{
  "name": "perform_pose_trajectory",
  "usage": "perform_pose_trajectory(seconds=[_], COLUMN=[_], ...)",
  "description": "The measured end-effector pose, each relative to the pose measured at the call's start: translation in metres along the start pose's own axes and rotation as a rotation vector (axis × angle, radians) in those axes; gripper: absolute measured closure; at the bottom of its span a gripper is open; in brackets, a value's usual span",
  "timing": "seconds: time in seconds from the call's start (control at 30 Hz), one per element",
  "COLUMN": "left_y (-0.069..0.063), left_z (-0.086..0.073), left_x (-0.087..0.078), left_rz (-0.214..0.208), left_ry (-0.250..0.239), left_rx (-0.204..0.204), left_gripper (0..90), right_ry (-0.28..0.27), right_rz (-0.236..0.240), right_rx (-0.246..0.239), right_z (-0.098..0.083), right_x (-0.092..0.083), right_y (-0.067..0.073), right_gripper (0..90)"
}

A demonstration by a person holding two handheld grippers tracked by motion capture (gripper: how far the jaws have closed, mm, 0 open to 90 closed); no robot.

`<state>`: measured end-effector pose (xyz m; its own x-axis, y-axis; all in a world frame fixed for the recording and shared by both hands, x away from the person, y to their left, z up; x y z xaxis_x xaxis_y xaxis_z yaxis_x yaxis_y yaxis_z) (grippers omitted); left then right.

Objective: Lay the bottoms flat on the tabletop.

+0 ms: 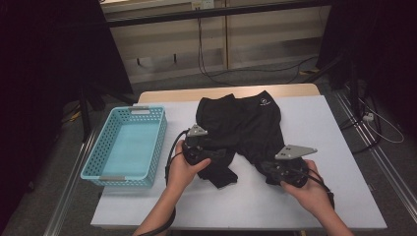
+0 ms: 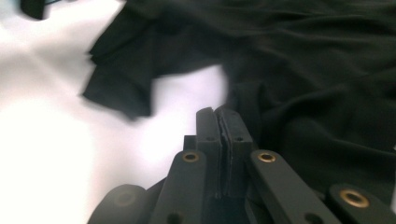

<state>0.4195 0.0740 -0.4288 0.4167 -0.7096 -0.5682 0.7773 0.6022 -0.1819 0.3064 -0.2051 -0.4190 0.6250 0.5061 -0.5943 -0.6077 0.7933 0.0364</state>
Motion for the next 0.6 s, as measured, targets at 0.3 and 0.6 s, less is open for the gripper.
perform_pose_trajectory(seconds=[0.3, 0.6], left_y=[0.001, 0.001], left_z=[-0.002, -0.003], left_x=[0.003, 0.003], left_rz=[0.001, 0.003], left_ry=[0.009, 0.018], left_rx=[0.001, 0.001], left_gripper=[26.0, 25.7], right_ry=[0.058, 0.0], right_rz=[-0.105, -0.068], right_rx=[0.005, -0.031], right_z=[-0.016, -0.001], right_x=[-0.001, 0.014], right_y=[-0.029, -0.016], right_gripper=[68.6, 64.2])
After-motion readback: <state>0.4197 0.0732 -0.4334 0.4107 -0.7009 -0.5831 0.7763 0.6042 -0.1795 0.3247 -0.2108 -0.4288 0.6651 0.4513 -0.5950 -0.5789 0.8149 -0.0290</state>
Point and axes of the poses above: each handheld gripper's, and its own axes: x roughly forward along the jaws, z roughly out of its top, y roughly to its left, the point moved 1 cm from there along x, roughly forward along the jaws, and after that the axes turned 2 degrees about -y, right-handed, at the moved point
